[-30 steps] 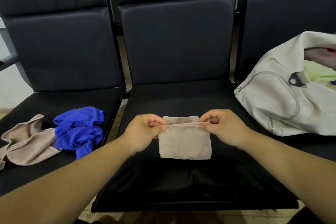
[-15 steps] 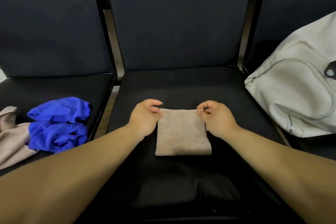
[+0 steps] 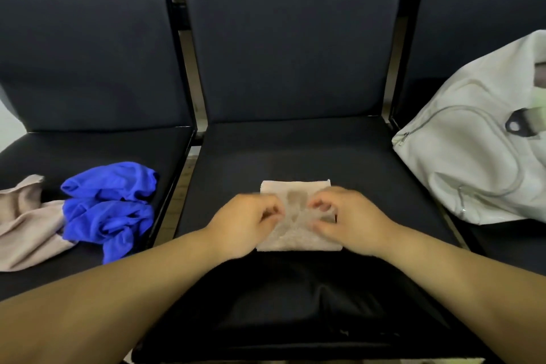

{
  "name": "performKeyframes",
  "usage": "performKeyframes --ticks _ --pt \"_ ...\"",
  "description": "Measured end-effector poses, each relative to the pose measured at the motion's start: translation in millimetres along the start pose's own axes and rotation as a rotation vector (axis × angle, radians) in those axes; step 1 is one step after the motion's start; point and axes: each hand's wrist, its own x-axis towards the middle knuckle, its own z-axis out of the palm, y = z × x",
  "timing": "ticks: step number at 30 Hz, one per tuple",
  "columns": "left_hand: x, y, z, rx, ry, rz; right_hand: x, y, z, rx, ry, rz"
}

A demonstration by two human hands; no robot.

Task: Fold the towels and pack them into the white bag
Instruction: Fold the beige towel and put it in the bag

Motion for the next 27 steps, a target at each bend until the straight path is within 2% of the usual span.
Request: performKeyframes --ticks 3,6,9,11,13,19,23,27 --pt "-17 0 12 0.042 -0.177 -0.013 -15 8 10 -0.206 -0.209 -0.096" --pt "-27 0 12 0.046 -0.18 -0.034 -22 14 18 -0.356 -0.157 -0.15" --pt "-34 0 12 0.023 -0.208 -0.052 -27 10 19 -0.397 -0.118 -0.151" --pt "-39 1 13 -0.012 -0.207 -0.07 -29 5 15 -0.274 -0.147 -0.068" --pt "-43 3 13 -0.084 -0.199 -0.086 -31 2 7 -0.035 -0.187 0.045" --pt "-45 12 1 -0.411 -0.203 -0.174 -39 -3 -12 0.477 -0.223 0.311" --pt "-41 17 2 -0.457 -0.146 -0.206 -39 -6 -20 0.5 -0.179 0.299" --pt "-34 16 8 -0.407 -0.083 -0.215 -40 -4 -24 0.418 -0.235 0.289"
